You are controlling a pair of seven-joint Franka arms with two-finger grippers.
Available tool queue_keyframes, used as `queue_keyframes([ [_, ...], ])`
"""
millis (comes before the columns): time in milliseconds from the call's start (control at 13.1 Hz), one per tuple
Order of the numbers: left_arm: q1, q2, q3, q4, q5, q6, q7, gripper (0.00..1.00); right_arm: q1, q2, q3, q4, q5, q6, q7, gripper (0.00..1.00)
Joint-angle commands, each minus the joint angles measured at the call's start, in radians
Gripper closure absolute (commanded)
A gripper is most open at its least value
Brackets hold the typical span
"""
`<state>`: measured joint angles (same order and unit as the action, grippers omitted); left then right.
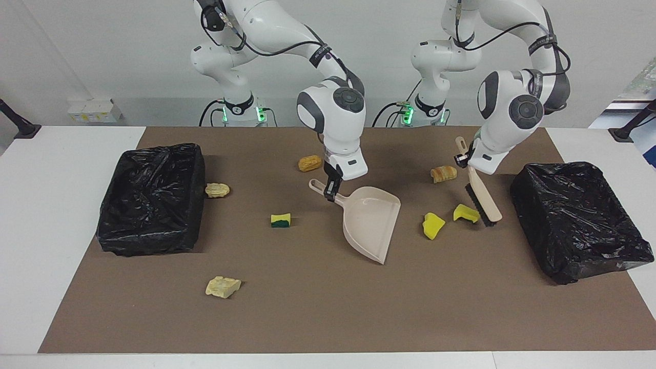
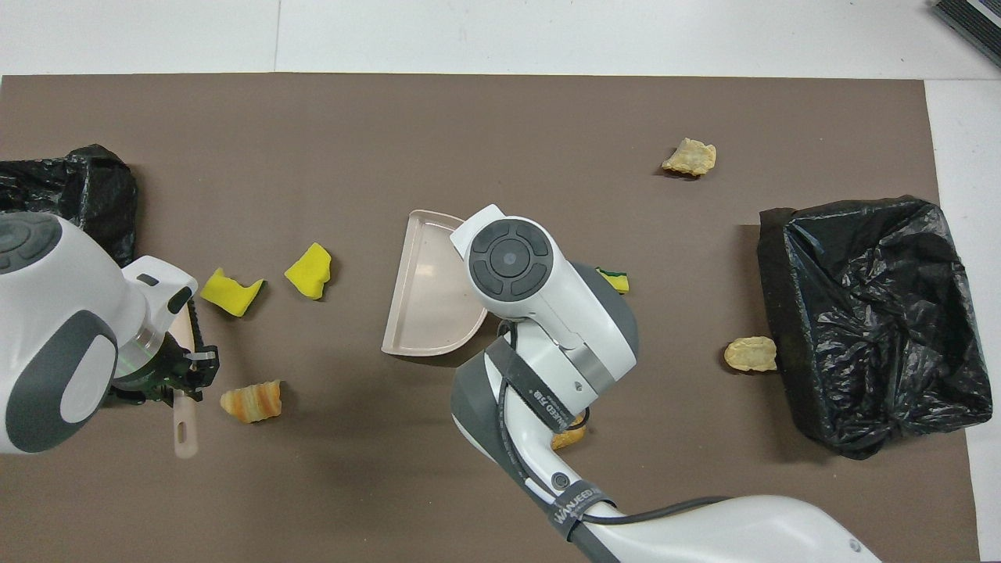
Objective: Sweep and dump trash in bin
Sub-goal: 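Sweep the sponges and crust into the dustpan with the left gripper's brush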
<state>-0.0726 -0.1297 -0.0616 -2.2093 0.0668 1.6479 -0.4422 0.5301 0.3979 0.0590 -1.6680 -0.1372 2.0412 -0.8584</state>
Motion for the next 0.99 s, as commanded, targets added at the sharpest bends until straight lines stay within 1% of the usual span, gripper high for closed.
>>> queue_keyframes([
  [0, -0.003, -0.141, -0.013, -0.160, 0.018, -0.039, -0.109, 1.00, -0.009, -0.037, 0.007, -0.049, -0.016, 0.008, -0.040, 1.00],
  [152, -0.004, -0.246, -0.037, -0.301, 0.012, 0.028, -0.299, 1.00, -0.004, -0.039, 0.009, -0.049, -0.033, 0.004, -0.039, 1.00],
  [229, -0.004, -0.258, -0.040, -0.335, 0.001, 0.056, -0.363, 1.00, -0.009, -0.037, 0.010, -0.049, -0.033, 0.011, -0.036, 1.00],
  [381, -0.016, -0.246, -0.053, -0.348, -0.080, 0.099, -0.485, 1.00, -0.006, -0.037, 0.010, -0.049, -0.032, 0.013, -0.027, 1.00],
  [457, -0.029, -0.240, -0.079, -0.360, -0.097, 0.139, -0.565, 1.00, -0.015, -0.036, 0.012, -0.049, -0.032, 0.019, -0.042, 1.00],
  [610, -0.053, -0.193, -0.116, -0.362, -0.126, 0.223, -0.680, 1.00, -0.010, -0.036, 0.012, -0.050, -0.032, 0.023, -0.073, 1.00],
  [762, -0.052, -0.118, -0.173, -0.349, -0.189, 0.376, -0.733, 1.00, -0.010, -0.037, 0.012, -0.059, -0.030, 0.030, -0.074, 1.00],
  [838, -0.052, -0.073, -0.185, -0.327, -0.191, 0.433, -0.742, 1.00, -0.010, -0.039, 0.012, -0.061, -0.030, 0.031, -0.073, 1.00],
  [914, -0.052, -0.015, -0.190, -0.269, -0.191, 0.466, -0.739, 1.00, -0.015, -0.037, 0.012, -0.061, -0.030, 0.031, -0.074, 1.00],
])
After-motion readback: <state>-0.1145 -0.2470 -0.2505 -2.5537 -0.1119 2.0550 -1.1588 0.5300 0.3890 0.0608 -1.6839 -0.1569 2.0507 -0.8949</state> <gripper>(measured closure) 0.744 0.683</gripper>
